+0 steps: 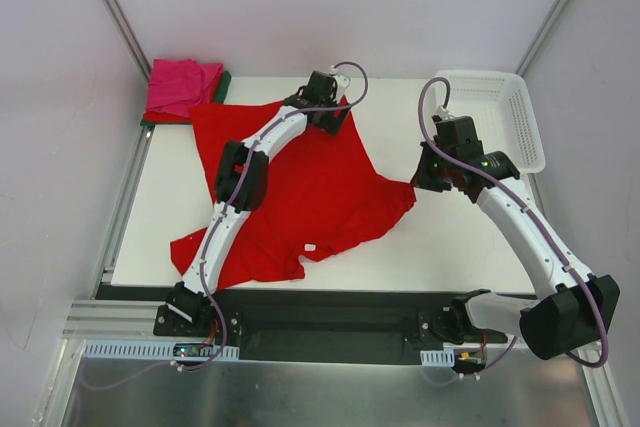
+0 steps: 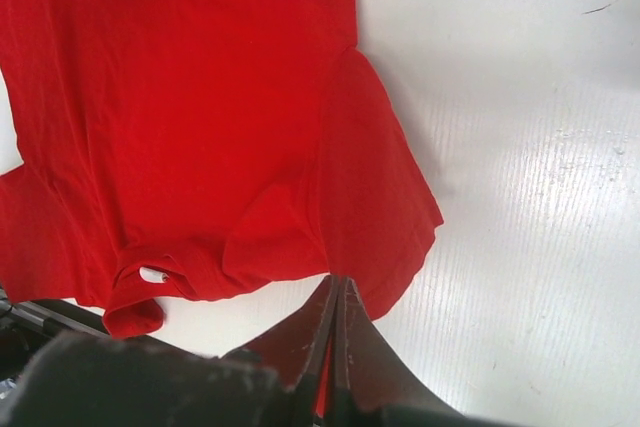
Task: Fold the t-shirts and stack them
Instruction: Flatten out the tshirt
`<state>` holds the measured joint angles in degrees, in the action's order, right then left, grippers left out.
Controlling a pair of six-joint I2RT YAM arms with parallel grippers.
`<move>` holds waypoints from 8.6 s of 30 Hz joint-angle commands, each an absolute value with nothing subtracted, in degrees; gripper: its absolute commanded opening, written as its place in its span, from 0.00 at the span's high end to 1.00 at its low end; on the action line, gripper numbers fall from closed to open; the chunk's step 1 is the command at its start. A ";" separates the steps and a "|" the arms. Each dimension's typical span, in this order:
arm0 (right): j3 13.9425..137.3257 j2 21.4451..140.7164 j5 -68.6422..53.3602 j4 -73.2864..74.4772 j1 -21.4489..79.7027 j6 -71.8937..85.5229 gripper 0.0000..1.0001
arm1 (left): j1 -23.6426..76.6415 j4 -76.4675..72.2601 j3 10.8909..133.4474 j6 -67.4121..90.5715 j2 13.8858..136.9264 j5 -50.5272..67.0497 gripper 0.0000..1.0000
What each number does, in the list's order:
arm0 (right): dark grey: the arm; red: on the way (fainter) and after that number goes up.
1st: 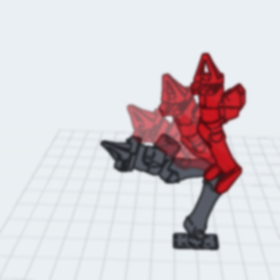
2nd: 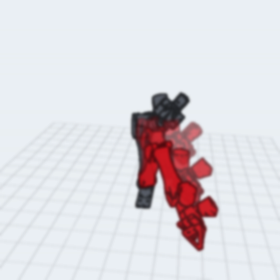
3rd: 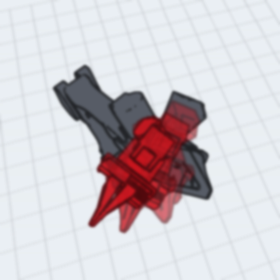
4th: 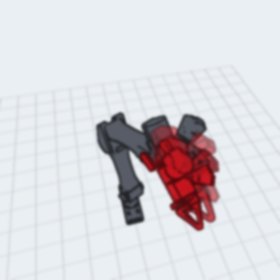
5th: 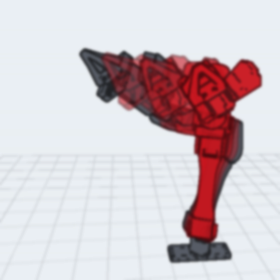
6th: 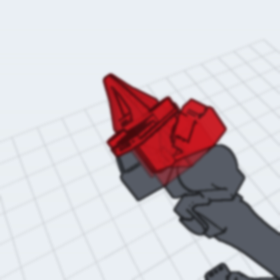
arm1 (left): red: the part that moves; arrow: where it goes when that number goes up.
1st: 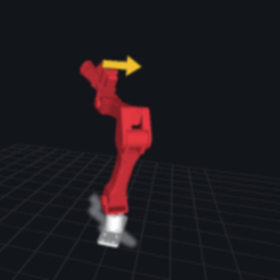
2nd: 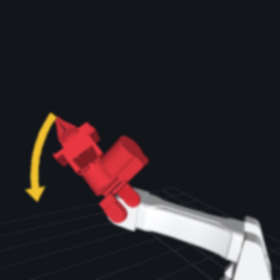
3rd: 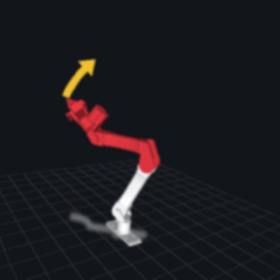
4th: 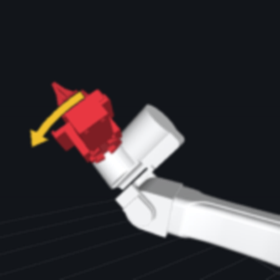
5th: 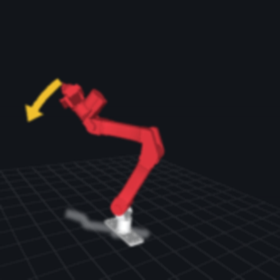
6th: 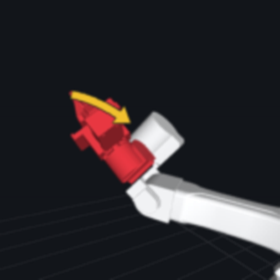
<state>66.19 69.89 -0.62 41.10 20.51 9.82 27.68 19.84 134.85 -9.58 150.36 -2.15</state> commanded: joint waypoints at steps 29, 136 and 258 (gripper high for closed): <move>65.30 66.27 -5.01 38.85 20.74 10.19 0.99 | 40.87 36.56 74.46 10.88 109.36 -4.30 0.30; 66.53 68.20 -1.41 41.84 20.74 9.05 0.99 | 47.54 13.80 100.29 -0.35 127.35 5.98 0.09; 85.68 62.14 16.69 46.67 20.57 -3.07 0.99 | 26.98 34.10 105.38 -6.59 92.75 -27.41 0.99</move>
<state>80.27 64.62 11.35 45.39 20.51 0.38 27.59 30.37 102.83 -5.10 100.66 -22.55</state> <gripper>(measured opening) 0.015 0.008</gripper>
